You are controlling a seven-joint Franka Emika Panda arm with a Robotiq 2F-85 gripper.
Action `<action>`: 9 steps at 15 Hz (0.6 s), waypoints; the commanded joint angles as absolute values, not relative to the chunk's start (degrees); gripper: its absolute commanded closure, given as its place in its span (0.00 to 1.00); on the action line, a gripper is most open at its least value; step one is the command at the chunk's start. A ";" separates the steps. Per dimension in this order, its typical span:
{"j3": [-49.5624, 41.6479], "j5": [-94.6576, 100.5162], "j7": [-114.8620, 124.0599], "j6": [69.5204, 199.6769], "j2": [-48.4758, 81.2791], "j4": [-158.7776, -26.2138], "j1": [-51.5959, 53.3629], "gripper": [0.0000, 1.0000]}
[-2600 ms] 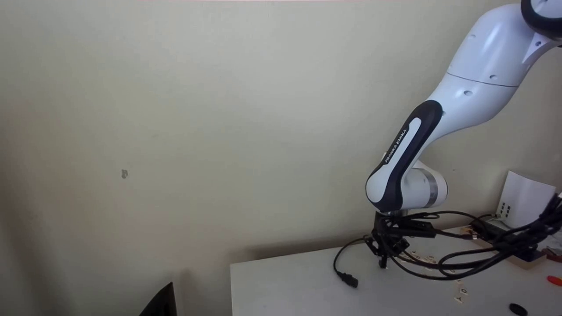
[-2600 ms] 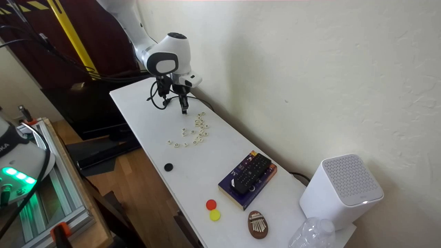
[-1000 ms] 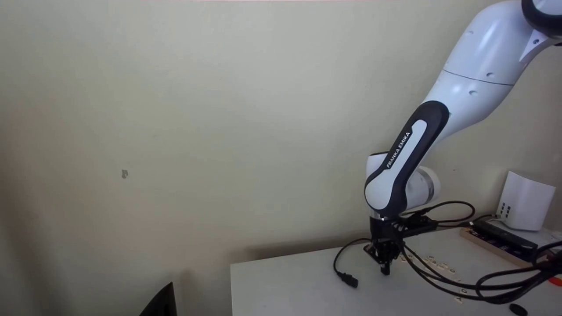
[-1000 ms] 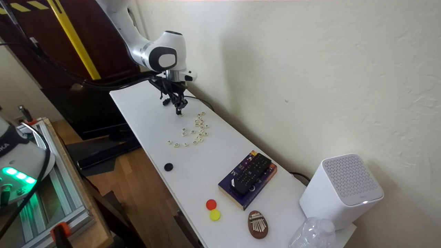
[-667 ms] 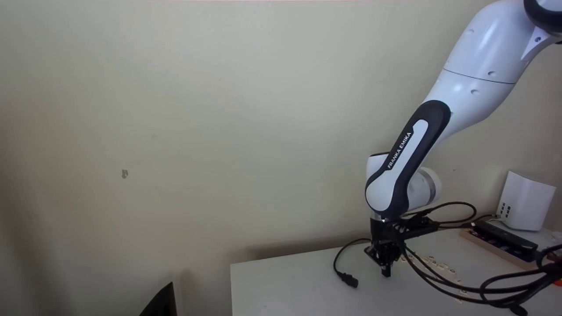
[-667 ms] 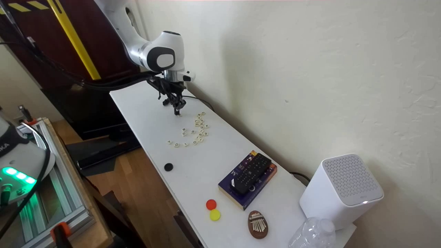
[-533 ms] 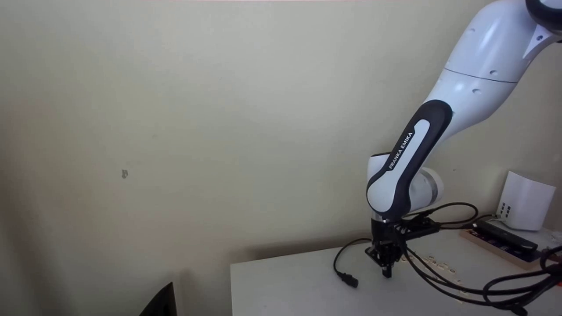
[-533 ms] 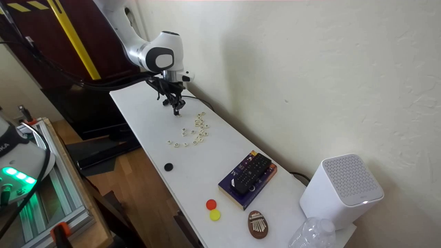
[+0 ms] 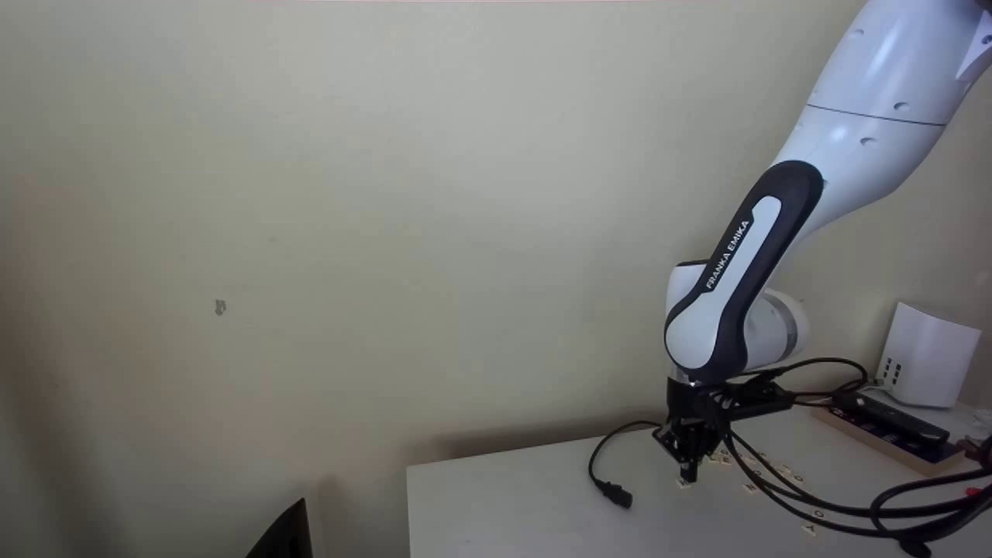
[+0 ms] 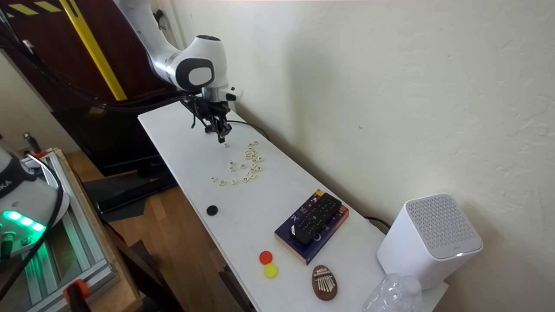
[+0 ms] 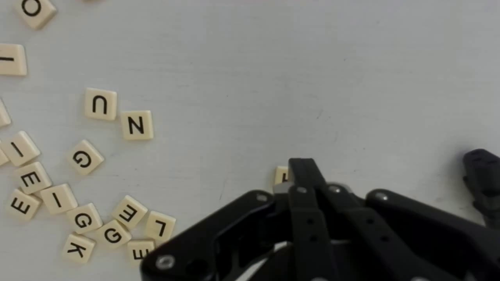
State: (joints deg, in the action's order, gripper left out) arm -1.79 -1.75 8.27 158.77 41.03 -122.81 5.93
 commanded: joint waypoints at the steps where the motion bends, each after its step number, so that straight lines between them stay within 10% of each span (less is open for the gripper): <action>1: 1.55 -5.39 7.15 161.88 37.13 -127.81 1.59 1.00; 9: 5.87 -16.17 7.68 162.70 34.38 -132.63 -7.20 1.00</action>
